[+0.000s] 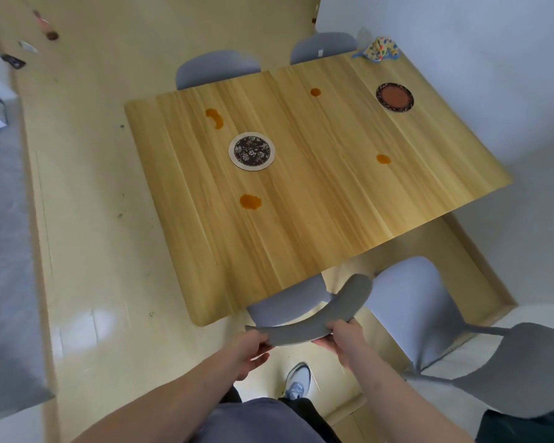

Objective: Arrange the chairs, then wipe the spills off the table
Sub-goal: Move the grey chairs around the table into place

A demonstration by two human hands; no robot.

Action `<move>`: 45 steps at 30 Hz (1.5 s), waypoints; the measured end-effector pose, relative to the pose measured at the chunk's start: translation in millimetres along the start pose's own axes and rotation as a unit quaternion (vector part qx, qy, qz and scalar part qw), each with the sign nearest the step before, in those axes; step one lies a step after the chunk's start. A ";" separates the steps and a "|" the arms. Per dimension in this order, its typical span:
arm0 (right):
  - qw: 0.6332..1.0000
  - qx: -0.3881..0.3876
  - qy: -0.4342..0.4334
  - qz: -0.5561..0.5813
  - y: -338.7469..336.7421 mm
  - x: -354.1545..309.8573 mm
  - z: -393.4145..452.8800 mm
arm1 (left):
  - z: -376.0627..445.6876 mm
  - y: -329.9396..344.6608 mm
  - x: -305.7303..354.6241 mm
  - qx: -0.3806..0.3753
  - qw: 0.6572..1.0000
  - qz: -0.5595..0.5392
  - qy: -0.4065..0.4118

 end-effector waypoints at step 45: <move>0.989 -0.049 0.026 -0.138 -24.1 0.9 42.3 | 15.2 -9.4 1.6 0.015 0.937 0.346 0.046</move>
Point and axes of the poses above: each hand's wrist, its own z-axis towards the middle knuckle, its own y-axis out of the palm, x = y × z, the point moved 4 cm from there along z, towards the middle knuckle, and after that the axes turned 12 degrees about z, right-handed, at the moved point
